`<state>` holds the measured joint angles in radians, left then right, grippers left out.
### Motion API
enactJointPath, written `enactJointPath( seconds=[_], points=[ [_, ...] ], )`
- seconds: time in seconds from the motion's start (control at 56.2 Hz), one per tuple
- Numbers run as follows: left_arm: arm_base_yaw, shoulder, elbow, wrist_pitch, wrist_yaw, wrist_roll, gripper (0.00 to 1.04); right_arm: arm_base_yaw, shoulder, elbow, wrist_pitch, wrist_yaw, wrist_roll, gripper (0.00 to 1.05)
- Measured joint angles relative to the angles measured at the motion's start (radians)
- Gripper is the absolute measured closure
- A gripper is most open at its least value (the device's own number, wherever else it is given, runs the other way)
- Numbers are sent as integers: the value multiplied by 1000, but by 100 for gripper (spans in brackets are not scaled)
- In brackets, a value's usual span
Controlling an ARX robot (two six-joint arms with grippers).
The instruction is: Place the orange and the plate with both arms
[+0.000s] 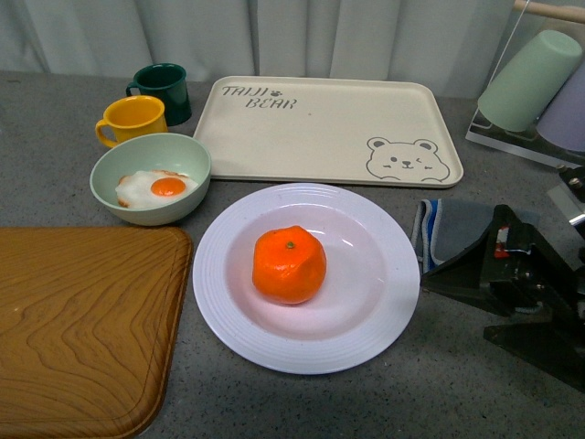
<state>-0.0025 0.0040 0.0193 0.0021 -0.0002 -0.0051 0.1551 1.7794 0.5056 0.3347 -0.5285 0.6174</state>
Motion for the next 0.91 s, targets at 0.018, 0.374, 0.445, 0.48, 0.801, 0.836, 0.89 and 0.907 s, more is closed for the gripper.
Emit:
enactJointPath(
  seconds=[0.018, 0.374, 0.445, 0.48, 0.801, 0.836, 0.89, 0.907],
  points=[
    [0, 0, 0, 0, 0, 0, 7, 0, 14, 7, 8, -6, 2, 9],
    [0, 0, 0, 0, 0, 0, 7, 44, 197, 137, 87, -53, 103, 9],
    [0, 0, 0, 0, 0, 0, 7, 50, 218, 160, 87, -55, 117, 9],
    [0, 0, 0, 0, 0, 0, 7, 52, 227, 172, 87, -58, 122, 9],
    [0, 0, 0, 0, 0, 0, 7, 72, 316, 277, 49, -60, 179, 9],
    [0, 0, 0, 0, 0, 0, 7, 75, 321, 285, 48, -60, 185, 9],
    [0, 0, 0, 0, 0, 0, 7, 79, 329, 298, 38, -56, 193, 9],
    [0, 0, 0, 0, 0, 0, 7, 80, 331, 300, 37, -56, 195, 9]
  ],
)
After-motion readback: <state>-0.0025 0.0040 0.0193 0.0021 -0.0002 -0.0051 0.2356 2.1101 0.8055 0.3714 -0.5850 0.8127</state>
